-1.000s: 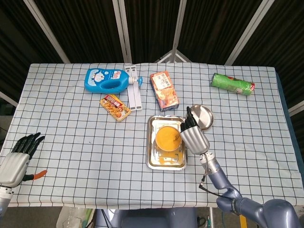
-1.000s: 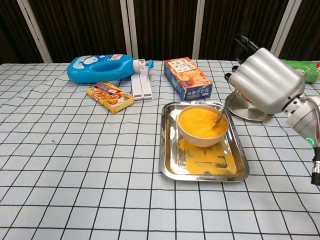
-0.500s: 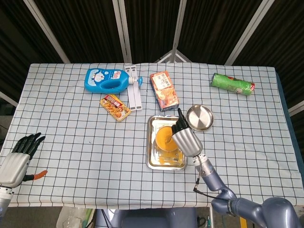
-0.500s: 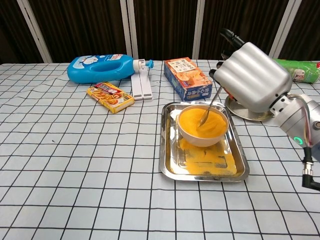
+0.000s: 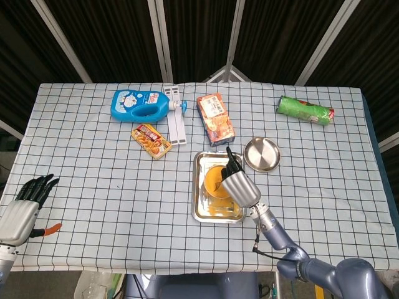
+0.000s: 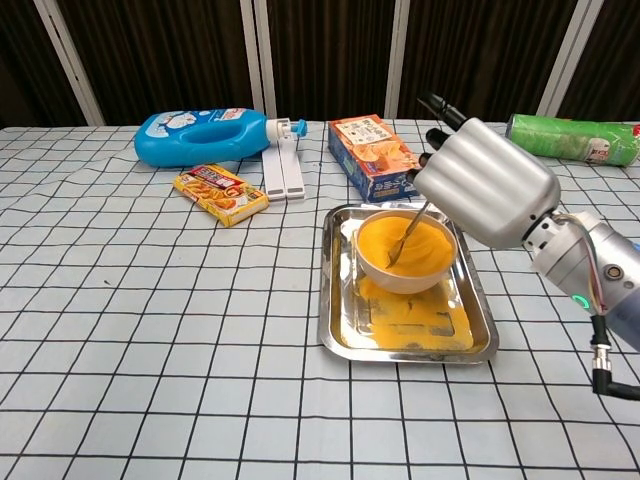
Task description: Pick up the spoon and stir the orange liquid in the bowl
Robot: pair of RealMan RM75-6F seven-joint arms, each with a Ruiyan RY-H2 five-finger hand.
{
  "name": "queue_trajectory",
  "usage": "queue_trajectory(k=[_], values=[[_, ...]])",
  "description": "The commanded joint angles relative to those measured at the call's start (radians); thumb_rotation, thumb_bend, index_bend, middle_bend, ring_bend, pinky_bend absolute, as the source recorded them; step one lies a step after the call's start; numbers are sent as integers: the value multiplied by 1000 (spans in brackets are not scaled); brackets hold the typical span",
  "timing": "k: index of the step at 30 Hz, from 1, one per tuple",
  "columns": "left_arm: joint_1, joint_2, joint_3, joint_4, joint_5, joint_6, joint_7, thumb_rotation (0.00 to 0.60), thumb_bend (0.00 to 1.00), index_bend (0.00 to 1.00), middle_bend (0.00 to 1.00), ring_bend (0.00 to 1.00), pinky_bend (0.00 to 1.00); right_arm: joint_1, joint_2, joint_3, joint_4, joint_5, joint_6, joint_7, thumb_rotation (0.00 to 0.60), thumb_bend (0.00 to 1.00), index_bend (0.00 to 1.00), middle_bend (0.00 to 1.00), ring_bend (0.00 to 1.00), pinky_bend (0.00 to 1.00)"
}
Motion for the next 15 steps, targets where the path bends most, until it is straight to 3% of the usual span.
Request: queue_trajectory(k=[1,15], values=[[0,0,0,0,1,0,1,600,0,0,0,0,0,1,-6,-6,25,-3,-4,11,600,638,706,554,351,36],[0,-1,0,-1,1,2,3,600,0,0,0,0,0,-9,15,-3,80,12,4,34,600,639,708,554,351,36]])
